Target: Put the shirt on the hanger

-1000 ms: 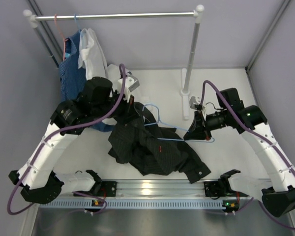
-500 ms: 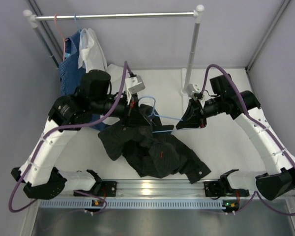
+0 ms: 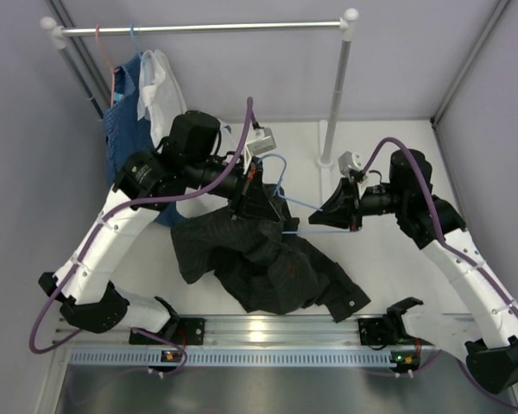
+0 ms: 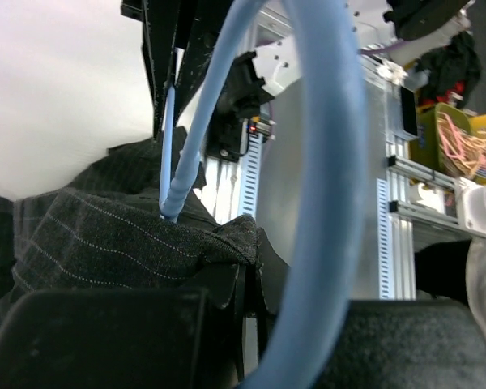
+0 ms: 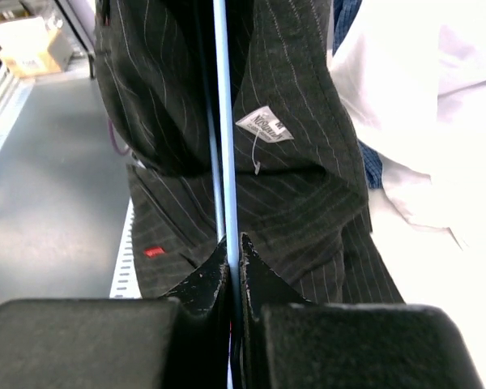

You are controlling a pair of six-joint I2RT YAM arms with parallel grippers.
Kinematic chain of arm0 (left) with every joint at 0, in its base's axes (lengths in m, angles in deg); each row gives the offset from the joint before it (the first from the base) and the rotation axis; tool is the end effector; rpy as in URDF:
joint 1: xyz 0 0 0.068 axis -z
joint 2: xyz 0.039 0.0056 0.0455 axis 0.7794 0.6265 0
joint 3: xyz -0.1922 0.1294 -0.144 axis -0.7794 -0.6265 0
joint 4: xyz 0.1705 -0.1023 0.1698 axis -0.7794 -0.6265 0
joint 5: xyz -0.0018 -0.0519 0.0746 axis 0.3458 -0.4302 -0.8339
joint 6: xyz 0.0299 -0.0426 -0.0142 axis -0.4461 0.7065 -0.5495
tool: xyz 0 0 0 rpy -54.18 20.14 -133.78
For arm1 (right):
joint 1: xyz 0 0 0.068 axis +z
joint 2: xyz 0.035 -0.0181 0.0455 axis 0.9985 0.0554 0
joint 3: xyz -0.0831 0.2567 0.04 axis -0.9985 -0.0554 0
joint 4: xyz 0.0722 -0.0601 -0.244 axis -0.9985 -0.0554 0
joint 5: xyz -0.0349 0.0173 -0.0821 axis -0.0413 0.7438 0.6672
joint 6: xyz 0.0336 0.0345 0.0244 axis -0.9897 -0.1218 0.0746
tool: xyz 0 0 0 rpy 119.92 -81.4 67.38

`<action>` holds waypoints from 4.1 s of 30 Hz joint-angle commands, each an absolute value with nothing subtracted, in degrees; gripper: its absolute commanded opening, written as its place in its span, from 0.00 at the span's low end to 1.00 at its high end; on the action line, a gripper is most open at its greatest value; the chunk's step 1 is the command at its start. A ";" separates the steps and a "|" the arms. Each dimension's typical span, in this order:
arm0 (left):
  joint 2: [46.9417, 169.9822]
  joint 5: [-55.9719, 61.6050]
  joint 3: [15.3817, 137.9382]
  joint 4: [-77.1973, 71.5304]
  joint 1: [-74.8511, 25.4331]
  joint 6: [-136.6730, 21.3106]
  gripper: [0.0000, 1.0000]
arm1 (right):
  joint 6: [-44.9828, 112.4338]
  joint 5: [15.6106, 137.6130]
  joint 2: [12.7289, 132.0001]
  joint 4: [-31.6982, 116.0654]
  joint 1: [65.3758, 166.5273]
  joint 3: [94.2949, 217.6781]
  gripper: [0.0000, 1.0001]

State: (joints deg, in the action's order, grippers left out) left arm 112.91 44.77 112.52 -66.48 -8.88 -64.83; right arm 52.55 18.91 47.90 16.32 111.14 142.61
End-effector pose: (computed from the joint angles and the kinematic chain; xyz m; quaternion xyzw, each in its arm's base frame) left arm 0.1606 -0.1832 0.4887 0.4492 0.6886 -0.5133 0.2460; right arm 0.1650 0.1102 0.3861 -0.5072 0.5629 0.4930 0.4275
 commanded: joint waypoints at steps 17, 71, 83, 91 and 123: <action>107.86 9.05 110.76 -59.09 -6.91 -62.06 0.00 | 27.97 31.96 43.14 47.53 115.56 131.16 0.00; 108.21 19.95 118.05 -51.96 -7.00 -97.21 0.91 | -2.09 36.53 34.53 97.46 117.76 108.57 0.00; 104.25 24.88 107.94 -52.66 -7.00 -99.05 0.75 | 2.39 32.75 31.54 89.99 117.76 109.79 0.00; 104.69 29.09 107.76 -52.66 -7.00 -98.18 0.74 | 10.30 31.34 29.61 77.94 117.76 112.87 0.00; 105.21 42.71 102.23 -52.75 -7.00 -89.92 0.00 | 20.41 28.44 30.22 65.81 117.76 119.90 0.00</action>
State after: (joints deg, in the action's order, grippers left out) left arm 104.91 38.28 103.51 -55.53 -7.18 -91.39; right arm 17.47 28.59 30.09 64.12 117.13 115.42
